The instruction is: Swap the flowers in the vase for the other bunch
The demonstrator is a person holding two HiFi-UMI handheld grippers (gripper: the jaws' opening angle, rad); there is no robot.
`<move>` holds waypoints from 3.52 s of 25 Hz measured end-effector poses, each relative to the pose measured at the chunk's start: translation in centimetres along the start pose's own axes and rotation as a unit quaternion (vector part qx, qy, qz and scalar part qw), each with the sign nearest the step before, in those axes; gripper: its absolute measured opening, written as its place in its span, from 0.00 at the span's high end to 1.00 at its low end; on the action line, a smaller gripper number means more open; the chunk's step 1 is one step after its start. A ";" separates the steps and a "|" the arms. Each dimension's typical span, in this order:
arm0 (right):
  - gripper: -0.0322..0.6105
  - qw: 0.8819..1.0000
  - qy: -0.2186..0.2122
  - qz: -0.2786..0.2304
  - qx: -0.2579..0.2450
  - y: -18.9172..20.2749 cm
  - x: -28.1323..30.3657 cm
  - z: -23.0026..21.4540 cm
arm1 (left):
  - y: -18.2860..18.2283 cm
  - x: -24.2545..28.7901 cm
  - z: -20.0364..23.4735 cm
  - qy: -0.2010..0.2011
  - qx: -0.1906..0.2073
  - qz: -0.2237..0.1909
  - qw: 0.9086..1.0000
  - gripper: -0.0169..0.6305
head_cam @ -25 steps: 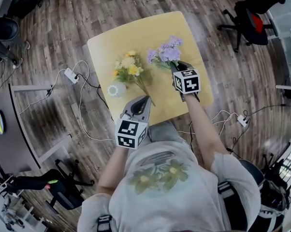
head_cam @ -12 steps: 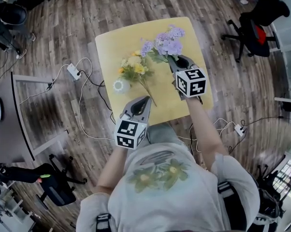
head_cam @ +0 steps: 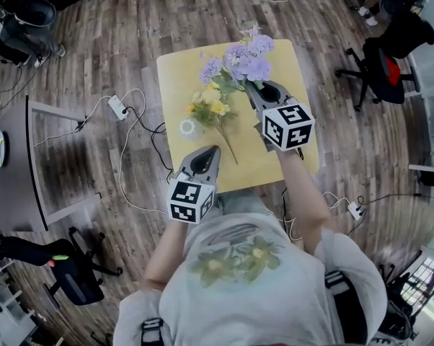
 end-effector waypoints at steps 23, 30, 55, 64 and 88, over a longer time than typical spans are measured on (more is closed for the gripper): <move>0.86 0.979 -0.182 -0.086 0.011 -8.0 4.3 9.9 | -1.1 -6.5 5.2 -0.103 -0.029 -0.042 0.993 0.95; 0.86 0.963 -0.242 -0.115 0.013 -9.1 3.8 11.1 | -0.9 -6.3 3.3 -0.123 -0.036 -0.049 0.991 0.95; 0.86 0.937 -0.310 -0.161 0.022 -6.6 7.9 16.5 | 1.4 -9.9 6.3 -0.152 -0.059 -0.048 0.985 0.95; 0.86 0.934 -0.323 -0.155 0.009 -4.9 8.8 16.2 | 1.2 -9.5 6.6 -0.150 -0.061 -0.043 0.986 0.95; 0.86 0.947 -0.310 -0.085 0.023 2.4 9.7 14.7 | 1.9 -8.4 6.8 -0.142 -0.065 -0.024 0.987 0.95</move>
Point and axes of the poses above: the fingertips, and each gripper's own axes: x forward along the fingers, z to its left, y out of its underside, the point moved 9 cm from there along -x, backward along the fingers, and after that the axes turned 8 degrees about -y, right-handed, at the moved point
